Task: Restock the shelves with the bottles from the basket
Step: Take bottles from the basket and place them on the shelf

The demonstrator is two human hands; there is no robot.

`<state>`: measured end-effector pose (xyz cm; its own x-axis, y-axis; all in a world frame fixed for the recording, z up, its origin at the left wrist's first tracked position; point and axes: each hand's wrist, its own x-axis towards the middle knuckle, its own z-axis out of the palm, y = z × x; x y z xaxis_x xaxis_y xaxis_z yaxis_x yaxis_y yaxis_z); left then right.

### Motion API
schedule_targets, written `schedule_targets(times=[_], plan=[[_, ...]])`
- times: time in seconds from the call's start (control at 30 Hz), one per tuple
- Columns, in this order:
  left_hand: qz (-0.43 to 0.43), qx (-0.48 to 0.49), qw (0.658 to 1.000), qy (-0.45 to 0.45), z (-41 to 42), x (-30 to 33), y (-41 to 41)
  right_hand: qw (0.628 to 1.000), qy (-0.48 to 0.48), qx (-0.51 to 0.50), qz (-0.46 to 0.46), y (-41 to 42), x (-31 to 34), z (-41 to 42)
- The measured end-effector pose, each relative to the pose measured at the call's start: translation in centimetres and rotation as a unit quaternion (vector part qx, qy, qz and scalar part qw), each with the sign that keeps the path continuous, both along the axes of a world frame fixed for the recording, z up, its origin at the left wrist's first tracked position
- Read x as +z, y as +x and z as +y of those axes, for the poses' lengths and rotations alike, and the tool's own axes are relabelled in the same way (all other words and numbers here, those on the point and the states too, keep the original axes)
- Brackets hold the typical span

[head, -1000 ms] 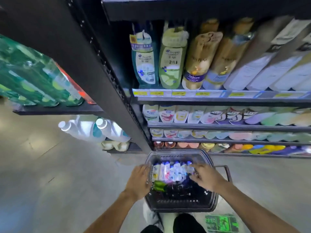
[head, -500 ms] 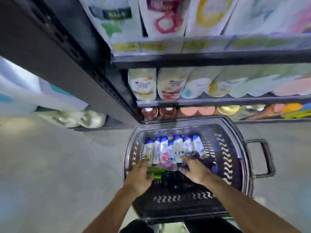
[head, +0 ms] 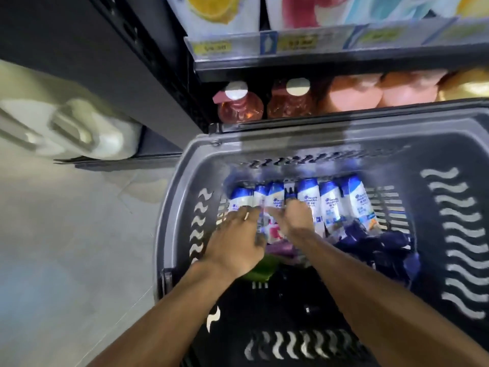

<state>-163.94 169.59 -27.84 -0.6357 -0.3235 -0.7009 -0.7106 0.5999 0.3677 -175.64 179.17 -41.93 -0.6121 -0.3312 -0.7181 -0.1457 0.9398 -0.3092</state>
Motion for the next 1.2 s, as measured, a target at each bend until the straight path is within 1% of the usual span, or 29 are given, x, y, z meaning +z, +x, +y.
schedule_targets(times=[0.07,0.23,0.47,0.57,0.63,0.73,0.8,0.9,0.97,1.03,1.07,1.13,1.2], plan=[[-0.006,-0.004,1.000,-0.004,-0.1,-0.5,-0.3,1.000,0.021,0.001,0.013,0.2,-0.1,-0.7],[-0.030,0.023,0.999,0.018,0.5,-0.8,-0.1,0.996,0.081,0.026,0.024,0.6,0.5,-1.6],[-0.095,0.080,0.992,0.011,0.7,-2.2,1.6,0.997,0.067,0.015,0.040,2.3,1.0,-1.4],[-0.096,0.095,0.990,0.031,1.1,-3.4,2.7,0.998,0.038,-0.004,0.040,2.4,0.9,-1.1],[-0.097,0.094,0.990,0.035,1.2,-4.1,3.3,0.998,0.022,-0.040,0.034,2.5,0.4,-1.0],[-0.092,0.090,0.991,0.030,1.2,-4.8,3.8,0.995,-0.038,-0.087,0.020,2.6,-0.1,-0.4],[-0.094,0.096,0.991,0.029,1.3,-5.1,3.8,0.996,-0.054,-0.062,0.028,2.9,-0.2,0.1],[-0.089,0.108,0.989,0.044,2.0,-5.1,3.2,0.999,-0.022,-0.025,0.042,3.3,-0.6,0.1],[-0.077,0.109,0.990,0.050,2.2,-5.6,3.0,0.995,-0.036,-0.067,0.058,3.8,-0.9,-0.4],[-0.059,0.133,0.988,0.049,2.0,-6.8,3.0,0.984,-0.086,-0.136,0.077,4.4,-1.5,-0.6],[-0.051,0.150,0.986,0.048,1.9,-7.4,3.0,0.979,-0.106,-0.156,0.081,4.7,-1.8,-0.7],[-0.032,0.176,0.983,0.050,1.9,-8.1,3.4,0.973,-0.131,-0.177,0.068,4.8,-2.3,-0.8],[-0.029,0.189,0.980,0.057,2.2,-8.3,4.0,0.973,-0.131,-0.191,0.026,4.2,-2.0,-0.9]])
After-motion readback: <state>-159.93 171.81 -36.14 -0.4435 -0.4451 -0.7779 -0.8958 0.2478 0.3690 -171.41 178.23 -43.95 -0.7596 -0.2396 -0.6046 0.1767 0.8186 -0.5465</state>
